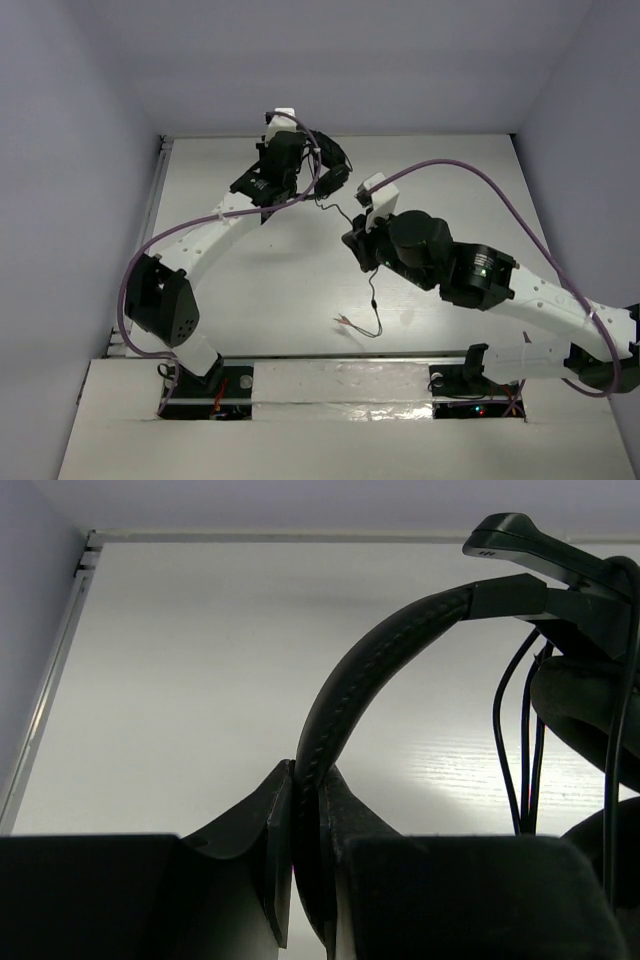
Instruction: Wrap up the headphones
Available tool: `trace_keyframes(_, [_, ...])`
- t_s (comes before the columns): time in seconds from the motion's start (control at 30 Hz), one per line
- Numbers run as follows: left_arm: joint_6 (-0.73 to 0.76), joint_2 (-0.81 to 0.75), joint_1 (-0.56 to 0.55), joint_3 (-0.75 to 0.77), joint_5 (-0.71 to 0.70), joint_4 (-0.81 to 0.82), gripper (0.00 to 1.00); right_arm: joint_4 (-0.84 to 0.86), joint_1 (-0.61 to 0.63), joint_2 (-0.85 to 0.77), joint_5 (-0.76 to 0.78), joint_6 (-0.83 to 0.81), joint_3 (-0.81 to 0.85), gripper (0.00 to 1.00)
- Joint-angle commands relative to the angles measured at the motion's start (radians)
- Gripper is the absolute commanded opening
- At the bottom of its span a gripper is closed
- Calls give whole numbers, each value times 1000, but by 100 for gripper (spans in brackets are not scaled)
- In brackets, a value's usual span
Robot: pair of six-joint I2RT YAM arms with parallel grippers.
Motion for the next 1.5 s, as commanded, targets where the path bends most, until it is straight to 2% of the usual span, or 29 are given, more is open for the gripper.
trace_keyframes(0.0, [-9, -50, -19, -18, -22, 36, 0, 22, 6, 0, 171, -98, 62, 0])
trace_keyframes(0.33, [8, -203, -116, -201, 5, -6, 0, 154, -141, 6, 182, -184, 56, 0])
trace_keyframes(0.6, [42, -309, -194, -304, 162, -42, 0, 242, -259, 47, 50, -210, 57, 0])
trace_keyframes(0.8, [31, -378, -225, -350, 223, -46, 0, 297, -311, 121, 45, -216, 50, 0])
trace_keyframes(1.1, [20, -472, -225, -387, 260, -49, 0, 417, -410, 184, 34, -185, 0, 0])
trace_keyframes(1.4, [-23, -512, -225, -327, 392, -36, 0, 512, -466, 179, -48, -123, -125, 0])
trace_keyframes(1.47, [-32, -522, -225, -315, 413, -29, 0, 544, -477, 162, -85, -101, -156, 10])
